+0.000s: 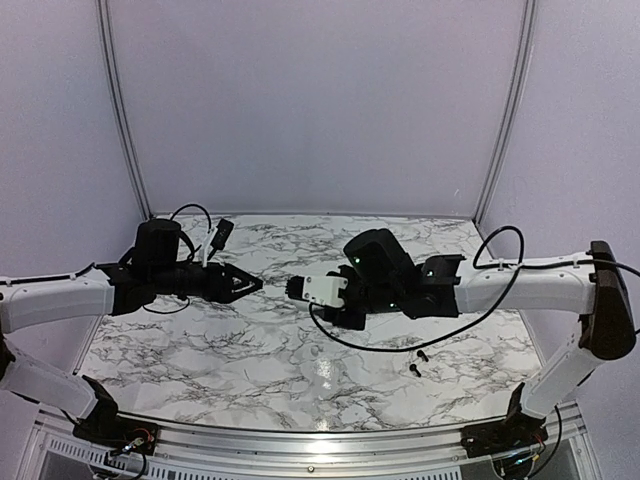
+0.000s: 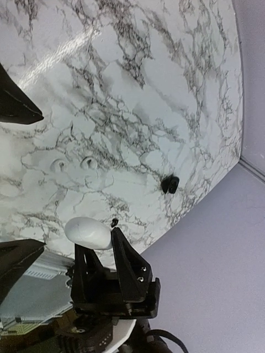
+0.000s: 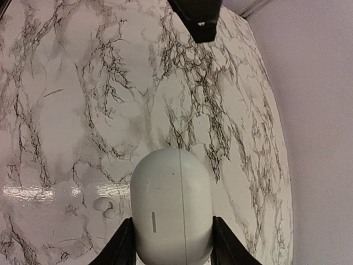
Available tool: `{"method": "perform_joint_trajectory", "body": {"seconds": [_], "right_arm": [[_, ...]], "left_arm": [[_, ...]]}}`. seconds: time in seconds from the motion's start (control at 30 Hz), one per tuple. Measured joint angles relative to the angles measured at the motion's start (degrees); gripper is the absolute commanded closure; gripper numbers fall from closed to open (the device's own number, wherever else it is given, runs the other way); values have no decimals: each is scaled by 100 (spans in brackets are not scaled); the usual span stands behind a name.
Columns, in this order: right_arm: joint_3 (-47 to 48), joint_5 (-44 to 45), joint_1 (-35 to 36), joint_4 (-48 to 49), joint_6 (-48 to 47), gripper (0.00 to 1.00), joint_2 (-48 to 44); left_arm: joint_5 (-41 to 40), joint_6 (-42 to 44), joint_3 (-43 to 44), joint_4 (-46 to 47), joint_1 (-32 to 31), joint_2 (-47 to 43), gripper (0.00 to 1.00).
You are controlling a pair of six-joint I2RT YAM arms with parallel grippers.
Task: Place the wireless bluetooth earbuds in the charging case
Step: Pick up the charging case from the center of the board, then pass from the right arm to the left
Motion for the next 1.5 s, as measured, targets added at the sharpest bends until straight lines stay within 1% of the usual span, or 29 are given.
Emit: {"method": "perform_joint_trajectory", "body": {"seconds": [0.17,0.27,0.53,0.7,0.9,0.97,1.0,1.1,1.13,1.23,1.4,1.43,1.5], "right_arm": [[-116,501,608,-28,-275,71,-297],[-125,682,800,-42,-424,71,-448],[-129,931,1126,-164,-684,71,-544],[-129,1029,1298,-221,-765,72,-544],[-129,1067,1421,-260,-807,71,-544],[-129,1069,1453,-269,-809,71,-544],[-129,1069,1462,-269,-809,71,-544],[-129,1082,1486,-273,-811,71,-544],[-129,1082,1488,-297,-811,68,-546],[-129,1095,1491,-297,-809,50,-568],[-184,1034,1462,-197,-595,23,-728],[-221,957,1429,-170,-487,19,-809],[-332,634,1305,-83,-284,18,-1062]], "left_arm": [[514,-341,-2,31,-280,7,35],[750,-450,-7,42,-442,11,38],[1322,-518,-4,63,-962,155,38],[1471,-518,48,76,-1141,323,41],[1502,-505,280,127,-1327,654,56],[1499,-485,295,146,-1401,695,64],[1497,-485,295,146,-1432,699,70],[1499,-450,308,173,-1506,706,86],[1497,-437,310,173,-1517,706,91],[1499,-315,310,192,-1523,697,99],[1305,-136,275,208,-1526,503,100],[1244,-76,249,214,-1526,417,100],[1115,66,164,262,-1526,227,100]]}}
